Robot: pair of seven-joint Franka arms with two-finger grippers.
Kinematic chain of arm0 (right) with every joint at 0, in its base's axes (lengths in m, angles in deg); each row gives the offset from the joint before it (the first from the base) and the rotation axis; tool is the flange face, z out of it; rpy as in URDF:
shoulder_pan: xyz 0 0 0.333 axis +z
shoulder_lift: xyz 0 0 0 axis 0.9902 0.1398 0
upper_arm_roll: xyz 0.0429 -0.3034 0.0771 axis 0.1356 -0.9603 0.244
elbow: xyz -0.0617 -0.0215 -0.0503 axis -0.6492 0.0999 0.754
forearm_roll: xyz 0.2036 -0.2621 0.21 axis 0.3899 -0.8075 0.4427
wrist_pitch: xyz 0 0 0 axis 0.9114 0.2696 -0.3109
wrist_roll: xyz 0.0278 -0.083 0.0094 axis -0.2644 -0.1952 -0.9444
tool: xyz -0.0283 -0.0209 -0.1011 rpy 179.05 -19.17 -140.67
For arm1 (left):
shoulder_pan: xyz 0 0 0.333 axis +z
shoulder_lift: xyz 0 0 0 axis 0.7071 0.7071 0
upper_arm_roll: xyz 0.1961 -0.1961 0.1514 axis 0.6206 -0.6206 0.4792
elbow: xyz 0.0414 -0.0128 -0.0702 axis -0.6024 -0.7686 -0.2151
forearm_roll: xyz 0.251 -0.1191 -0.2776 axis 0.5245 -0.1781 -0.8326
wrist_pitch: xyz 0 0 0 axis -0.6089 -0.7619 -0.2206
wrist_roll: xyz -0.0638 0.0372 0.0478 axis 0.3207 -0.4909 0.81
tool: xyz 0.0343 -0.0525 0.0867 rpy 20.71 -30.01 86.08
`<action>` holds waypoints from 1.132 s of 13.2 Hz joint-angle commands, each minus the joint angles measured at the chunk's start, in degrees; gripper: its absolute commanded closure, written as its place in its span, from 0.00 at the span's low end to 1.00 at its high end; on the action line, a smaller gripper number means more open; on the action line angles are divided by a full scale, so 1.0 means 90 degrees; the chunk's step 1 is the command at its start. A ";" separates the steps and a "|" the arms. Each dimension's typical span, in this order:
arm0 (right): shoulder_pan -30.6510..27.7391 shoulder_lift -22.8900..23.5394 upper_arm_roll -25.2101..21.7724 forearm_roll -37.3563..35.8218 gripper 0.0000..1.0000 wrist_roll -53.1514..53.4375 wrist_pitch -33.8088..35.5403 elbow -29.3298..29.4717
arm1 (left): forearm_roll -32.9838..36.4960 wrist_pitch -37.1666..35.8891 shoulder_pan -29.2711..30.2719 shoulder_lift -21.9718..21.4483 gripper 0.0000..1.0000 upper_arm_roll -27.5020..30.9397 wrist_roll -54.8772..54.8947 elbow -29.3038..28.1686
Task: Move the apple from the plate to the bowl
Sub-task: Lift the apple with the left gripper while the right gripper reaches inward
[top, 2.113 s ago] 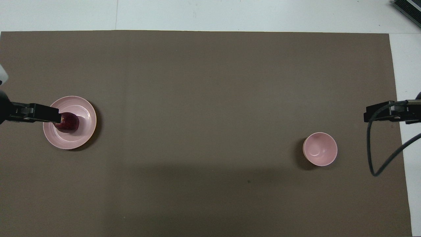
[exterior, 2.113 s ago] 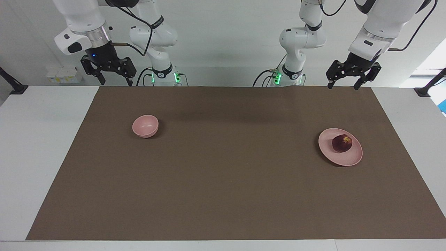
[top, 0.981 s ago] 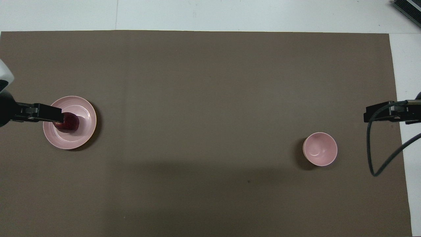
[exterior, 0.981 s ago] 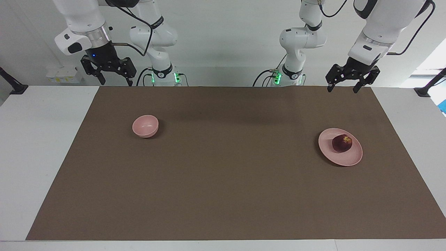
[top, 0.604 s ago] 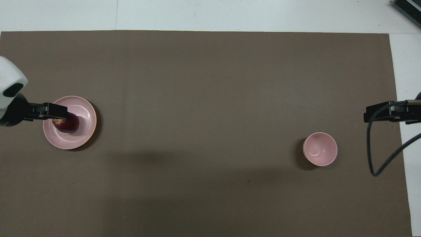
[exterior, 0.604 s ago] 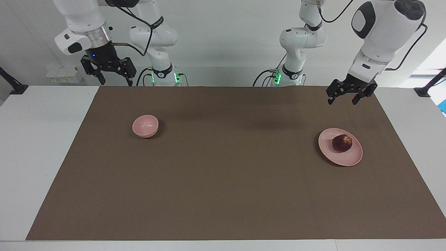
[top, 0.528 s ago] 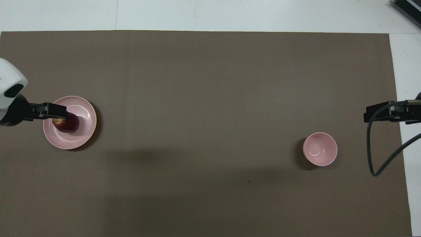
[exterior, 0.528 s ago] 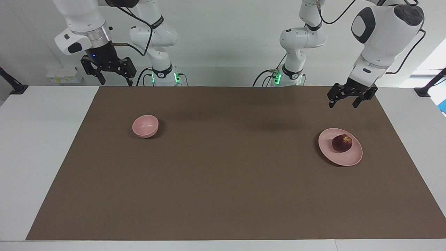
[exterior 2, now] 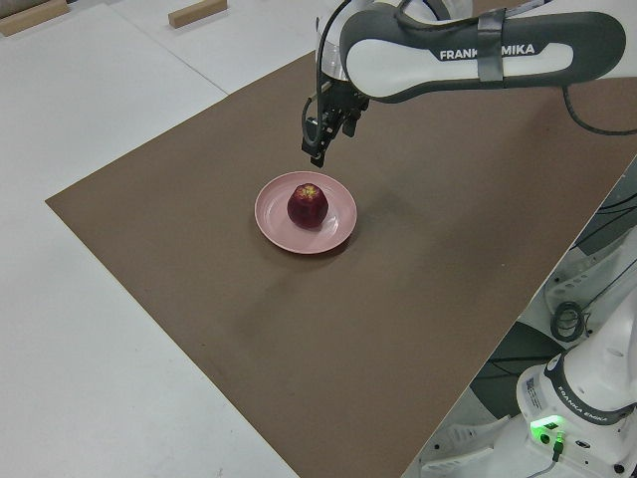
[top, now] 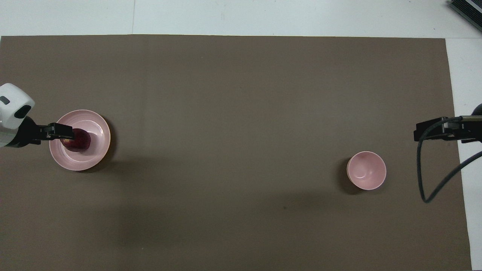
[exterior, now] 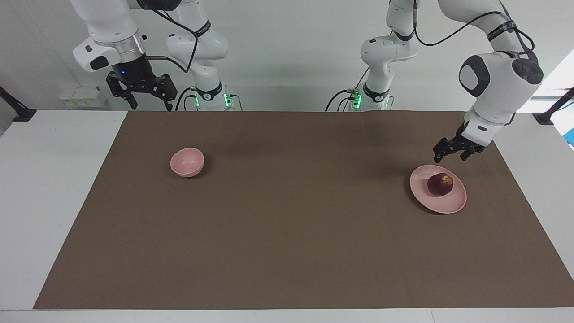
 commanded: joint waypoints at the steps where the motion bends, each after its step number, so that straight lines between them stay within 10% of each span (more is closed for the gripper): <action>1: 0.0005 -0.0249 -0.0013 0.0075 0.00 -0.0139 -0.0096 -0.0371 | -0.0069 0.1025 0.0195 0.0579 0.00 -0.0043 0.0127 -0.0199; 15: 0.0024 -0.0270 0.0046 0.1635 0.00 -0.0481 -0.0838 -0.1641 | -0.0059 0.1691 0.0205 0.0853 0.00 -0.0053 0.0186 -0.0541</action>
